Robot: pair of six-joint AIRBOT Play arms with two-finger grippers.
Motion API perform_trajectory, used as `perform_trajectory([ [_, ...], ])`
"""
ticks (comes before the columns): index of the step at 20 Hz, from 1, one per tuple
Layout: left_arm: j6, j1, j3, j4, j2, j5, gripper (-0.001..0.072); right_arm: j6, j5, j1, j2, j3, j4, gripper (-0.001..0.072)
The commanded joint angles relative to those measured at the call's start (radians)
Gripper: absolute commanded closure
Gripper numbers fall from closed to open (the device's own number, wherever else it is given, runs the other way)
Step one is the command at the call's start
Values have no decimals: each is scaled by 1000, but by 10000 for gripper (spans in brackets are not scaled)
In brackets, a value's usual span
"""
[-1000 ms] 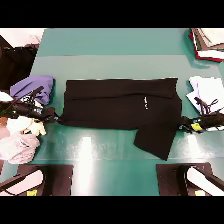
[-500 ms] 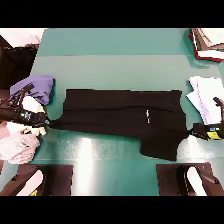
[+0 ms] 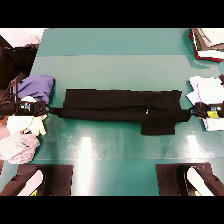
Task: Fold the shirts.
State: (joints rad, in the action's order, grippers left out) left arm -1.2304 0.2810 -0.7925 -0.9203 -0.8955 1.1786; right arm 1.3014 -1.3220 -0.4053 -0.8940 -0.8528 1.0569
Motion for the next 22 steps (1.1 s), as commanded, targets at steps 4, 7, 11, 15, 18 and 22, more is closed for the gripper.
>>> perform_trajectory([
  [4,0,0,-28,23,-89,-135,687,0,66,100,-270,-210,-6,686],
  [7,8,0,-79,40,-188,-154,687,12,68,100,-355,-269,-6,686],
  [11,41,0,-171,92,-336,-157,686,14,67,100,-445,-324,-8,685],
  [15,85,0,-247,163,-453,-211,652,14,114,100,-506,-375,-19,674],
  [18,25,0,-296,169,-471,-266,91,14,124,100,-562,-460,-23,220],
  [22,26,0,-380,169,-471,-108,261,-56,-55,60,-589,-547,-33,220],
])
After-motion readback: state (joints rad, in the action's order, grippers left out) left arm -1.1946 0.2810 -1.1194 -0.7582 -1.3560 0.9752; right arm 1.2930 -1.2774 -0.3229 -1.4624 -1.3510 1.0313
